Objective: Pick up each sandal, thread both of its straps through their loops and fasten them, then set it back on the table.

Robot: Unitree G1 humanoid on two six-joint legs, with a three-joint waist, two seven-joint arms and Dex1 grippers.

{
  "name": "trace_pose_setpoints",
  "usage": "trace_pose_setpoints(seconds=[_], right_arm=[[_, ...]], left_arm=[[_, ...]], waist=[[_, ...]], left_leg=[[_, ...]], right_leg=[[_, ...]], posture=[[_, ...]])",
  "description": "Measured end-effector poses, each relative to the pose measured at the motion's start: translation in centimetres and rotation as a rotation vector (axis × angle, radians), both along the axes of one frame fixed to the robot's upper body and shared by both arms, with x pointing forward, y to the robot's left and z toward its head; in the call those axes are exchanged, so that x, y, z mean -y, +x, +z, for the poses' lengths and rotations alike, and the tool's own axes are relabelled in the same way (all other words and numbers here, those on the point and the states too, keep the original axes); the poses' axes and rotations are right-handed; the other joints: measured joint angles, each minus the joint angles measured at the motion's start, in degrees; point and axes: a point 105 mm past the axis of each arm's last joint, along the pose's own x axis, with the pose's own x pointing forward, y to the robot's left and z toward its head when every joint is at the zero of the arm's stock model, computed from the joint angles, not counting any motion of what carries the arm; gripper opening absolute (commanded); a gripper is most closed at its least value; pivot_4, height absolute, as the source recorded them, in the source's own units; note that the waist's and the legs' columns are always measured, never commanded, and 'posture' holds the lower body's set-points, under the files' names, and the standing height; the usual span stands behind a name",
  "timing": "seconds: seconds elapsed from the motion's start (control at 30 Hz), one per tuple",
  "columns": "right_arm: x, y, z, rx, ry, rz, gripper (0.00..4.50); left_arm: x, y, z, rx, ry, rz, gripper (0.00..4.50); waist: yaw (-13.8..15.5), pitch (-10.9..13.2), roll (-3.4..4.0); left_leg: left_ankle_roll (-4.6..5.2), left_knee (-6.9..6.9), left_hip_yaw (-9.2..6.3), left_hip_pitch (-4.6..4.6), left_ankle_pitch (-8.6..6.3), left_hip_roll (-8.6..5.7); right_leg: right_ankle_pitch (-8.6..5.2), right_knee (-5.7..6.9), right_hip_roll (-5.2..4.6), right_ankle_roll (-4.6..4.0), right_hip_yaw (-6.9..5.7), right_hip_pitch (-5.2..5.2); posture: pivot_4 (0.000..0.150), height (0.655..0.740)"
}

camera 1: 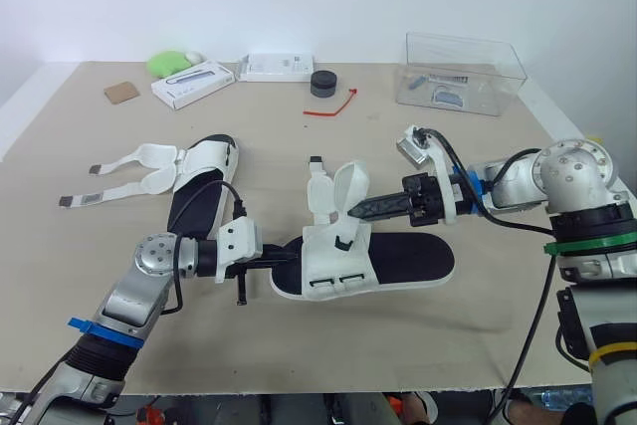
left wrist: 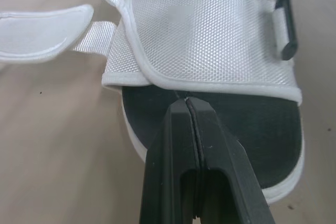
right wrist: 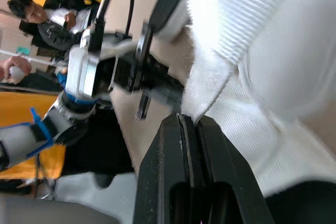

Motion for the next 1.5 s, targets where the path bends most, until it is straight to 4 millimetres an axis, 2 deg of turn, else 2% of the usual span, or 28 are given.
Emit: trace_pose_setpoints(seconds=[0.23, 0.5, 0.8, 0.9, 1.07, 1.5], right_arm=[[-0.3, -0.8, 0.1, -0.041, 0.02, 0.052, 0.02], [0.3, -1.3, -1.0, -0.038, -0.062, 0.073, 0.02], [0.4, -1.9, -1.2, -0.028, -0.08, 0.113, 0.02], [0.5, -2.3, -1.9, -0.028, -0.113, 0.126, 0.02], [0.5, -2.2, -2.9, -0.02, -0.15, 0.137, 0.02], [0.2, -1.9, -2.9, 0.011, -0.147, 0.17, 0.02]], left_arm=[[0.0, 0.0, -0.1, -0.003, -0.001, 0.004, 0.0], [0.0, -0.1, -0.1, -0.002, -0.002, 0.003, 0.0], [0.1, -0.1, 0.1, 0.005, -0.003, -0.001, 0.0], [0.1, -0.2, 0.1, 0.008, -0.005, 0.001, 0.0], [0.1, -0.4, -0.1, 0.004, -0.007, 0.003, 0.0], [0.1, -0.4, -0.1, 0.005, -0.011, 0.011, 0.0]], waist=[[0.01, 0.0, 0.0], [-0.01, 0.0, 0.0], [0.0, -0.01, 0.0], [-0.01, -0.02, 0.01], [-0.03, -0.02, 0.01], [-0.01, -0.02, 0.01]], left_leg=[[0.01, 0.05, -0.05, 0.0, 0.0, 0.0], [0.0, 0.07, -0.04, 0.0, 0.0, 0.0], [0.0, 0.07, -0.05, 0.0, -0.01, 0.0], [0.01, 0.07, -0.07, 0.0, -0.01, 0.0], [0.0, 0.09, -0.08, 0.0, 0.0, 0.0], [0.0, 0.2, -0.06, 0.0, 0.0, 0.0]], right_leg=[[0.03, 0.0, 0.05, 0.0, -0.04, 0.01], [0.03, 0.01, 0.06, 0.0, -0.03, 0.01], [0.03, 0.01, 0.05, 0.0, -0.05, 0.01], [0.03, 0.01, 0.06, 0.0, -0.06, 0.02], [0.03, 0.03, 0.08, -0.01, -0.06, 0.01], [0.06, 0.1, 0.07, -0.02, -0.06, 0.02]], posture=[[0.15, 0.74], [0.15, 0.74], [0.15, 0.74], [0.15, 0.74], [0.15, 0.74], [0.15, 0.74]])
